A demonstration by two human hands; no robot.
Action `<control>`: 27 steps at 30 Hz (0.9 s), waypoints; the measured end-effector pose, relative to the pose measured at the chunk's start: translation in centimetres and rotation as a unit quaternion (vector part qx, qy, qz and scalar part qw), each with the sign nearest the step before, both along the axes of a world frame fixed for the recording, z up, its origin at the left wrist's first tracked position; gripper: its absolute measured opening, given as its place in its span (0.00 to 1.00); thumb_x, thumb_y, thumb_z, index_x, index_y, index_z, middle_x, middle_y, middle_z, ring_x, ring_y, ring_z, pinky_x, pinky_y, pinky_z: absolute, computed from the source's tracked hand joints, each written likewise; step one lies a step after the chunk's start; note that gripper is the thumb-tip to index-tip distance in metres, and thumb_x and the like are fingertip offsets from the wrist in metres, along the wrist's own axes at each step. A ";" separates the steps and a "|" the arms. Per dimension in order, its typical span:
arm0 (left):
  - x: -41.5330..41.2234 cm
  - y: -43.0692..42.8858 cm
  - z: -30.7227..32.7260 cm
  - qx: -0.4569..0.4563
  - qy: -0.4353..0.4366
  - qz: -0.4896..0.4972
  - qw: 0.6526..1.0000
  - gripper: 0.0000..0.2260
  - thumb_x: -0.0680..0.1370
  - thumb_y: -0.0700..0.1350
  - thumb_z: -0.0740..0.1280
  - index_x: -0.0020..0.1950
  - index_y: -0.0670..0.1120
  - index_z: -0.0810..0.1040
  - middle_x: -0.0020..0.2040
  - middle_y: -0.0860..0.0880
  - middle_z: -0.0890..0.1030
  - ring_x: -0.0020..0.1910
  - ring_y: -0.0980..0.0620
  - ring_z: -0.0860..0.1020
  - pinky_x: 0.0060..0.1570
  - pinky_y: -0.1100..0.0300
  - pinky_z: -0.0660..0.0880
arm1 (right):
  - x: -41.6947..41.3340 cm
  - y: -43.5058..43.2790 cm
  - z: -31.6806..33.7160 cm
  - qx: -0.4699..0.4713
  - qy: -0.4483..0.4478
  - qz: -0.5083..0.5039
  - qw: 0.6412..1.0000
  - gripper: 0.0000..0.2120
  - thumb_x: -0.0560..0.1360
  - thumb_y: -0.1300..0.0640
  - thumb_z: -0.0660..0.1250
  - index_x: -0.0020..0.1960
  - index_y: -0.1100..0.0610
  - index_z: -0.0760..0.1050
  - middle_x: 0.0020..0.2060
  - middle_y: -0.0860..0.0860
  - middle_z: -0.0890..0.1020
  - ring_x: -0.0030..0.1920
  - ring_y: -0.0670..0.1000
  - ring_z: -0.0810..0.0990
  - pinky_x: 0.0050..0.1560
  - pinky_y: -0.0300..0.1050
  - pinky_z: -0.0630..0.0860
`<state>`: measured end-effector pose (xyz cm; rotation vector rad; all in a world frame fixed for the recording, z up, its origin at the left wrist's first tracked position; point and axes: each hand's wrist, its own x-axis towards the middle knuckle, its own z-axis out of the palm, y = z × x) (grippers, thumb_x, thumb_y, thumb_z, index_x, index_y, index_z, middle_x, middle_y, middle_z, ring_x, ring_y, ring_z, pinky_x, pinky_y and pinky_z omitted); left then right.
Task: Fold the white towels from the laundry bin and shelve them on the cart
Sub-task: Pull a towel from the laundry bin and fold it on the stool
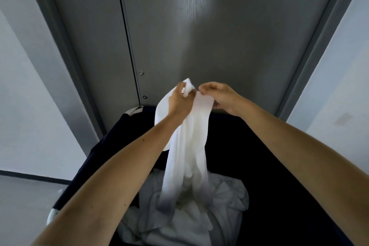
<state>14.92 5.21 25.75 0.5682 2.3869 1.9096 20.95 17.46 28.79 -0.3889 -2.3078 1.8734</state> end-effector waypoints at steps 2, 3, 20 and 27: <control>-0.4 0.0 0.3 0.032 -0.010 0.017 0.999 0.15 0.78 0.49 0.63 0.61 0.42 0.71 0.56 0.41 0.78 0.48 0.43 0.76 0.38 0.62 0.70 | 0.4 0.5 -1.0 -0.011 -0.036 0.008 0.999 0.15 0.74 0.56 0.69 0.59 0.54 0.73 0.51 0.49 0.79 0.52 0.50 0.80 0.54 0.47 0.77; -0.5 0.0 0.6 0.043 -0.007 0.019 0.999 0.14 0.78 0.49 0.63 0.60 0.42 0.72 0.56 0.42 0.78 0.50 0.43 0.77 0.40 0.62 0.69 | 0.5 0.6 -1.6 -0.018 -0.041 -0.006 0.999 0.20 0.73 0.58 0.70 0.63 0.55 0.70 0.55 0.50 0.77 0.55 0.51 0.78 0.53 0.46 0.77; -0.2 -1.6 0.4 -0.062 0.038 0.003 0.997 0.13 0.75 0.48 0.68 0.57 0.49 0.71 0.46 0.55 0.73 0.45 0.55 0.72 0.38 0.66 0.66 | -0.4 -0.8 -2.9 0.139 0.008 -0.101 0.985 0.10 0.77 0.57 0.63 0.49 0.63 0.78 0.42 0.52 0.79 0.42 0.48 0.76 0.44 0.43 0.74; -2.4 -0.3 0.8 0.112 -0.277 0.050 0.953 0.08 0.79 0.40 0.61 0.40 0.42 0.70 0.35 0.47 0.71 0.34 0.49 0.72 0.35 0.59 0.70 | -0.4 -1.9 -3.3 0.131 0.013 -0.083 0.988 0.09 0.77 0.57 0.60 0.45 0.63 0.72 0.36 0.51 0.72 0.38 0.49 0.69 0.38 0.42 0.66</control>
